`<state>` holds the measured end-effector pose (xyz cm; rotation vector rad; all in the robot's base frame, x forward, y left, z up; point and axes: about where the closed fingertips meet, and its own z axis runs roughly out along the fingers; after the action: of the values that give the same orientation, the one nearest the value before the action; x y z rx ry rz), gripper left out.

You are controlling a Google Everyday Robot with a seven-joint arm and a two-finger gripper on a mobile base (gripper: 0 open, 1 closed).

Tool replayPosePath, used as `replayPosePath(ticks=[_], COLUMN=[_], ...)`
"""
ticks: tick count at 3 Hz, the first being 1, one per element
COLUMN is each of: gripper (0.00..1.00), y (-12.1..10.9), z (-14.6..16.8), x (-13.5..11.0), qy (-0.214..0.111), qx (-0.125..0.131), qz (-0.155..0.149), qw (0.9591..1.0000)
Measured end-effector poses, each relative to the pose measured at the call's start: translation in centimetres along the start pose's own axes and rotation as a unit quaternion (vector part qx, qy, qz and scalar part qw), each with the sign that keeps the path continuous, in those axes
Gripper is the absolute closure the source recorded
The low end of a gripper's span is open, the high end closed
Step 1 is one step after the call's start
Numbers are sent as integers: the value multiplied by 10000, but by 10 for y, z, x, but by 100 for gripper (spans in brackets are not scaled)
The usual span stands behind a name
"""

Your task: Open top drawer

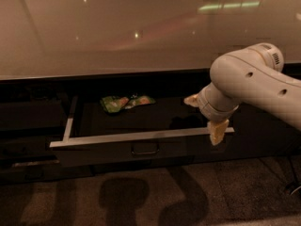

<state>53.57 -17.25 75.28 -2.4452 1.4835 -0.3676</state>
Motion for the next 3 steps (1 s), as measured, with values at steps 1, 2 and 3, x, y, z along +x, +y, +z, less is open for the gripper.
replayPosePath(ticks=[1,2,3], gripper=[0,19,42], y=[-2,-1,-1], z=[-5,-5,-5], x=[1,1,1], qy=[42,42,42], qx=[25,25,25], qz=[-5,-5,-6], qw=[10000,10000,10000])
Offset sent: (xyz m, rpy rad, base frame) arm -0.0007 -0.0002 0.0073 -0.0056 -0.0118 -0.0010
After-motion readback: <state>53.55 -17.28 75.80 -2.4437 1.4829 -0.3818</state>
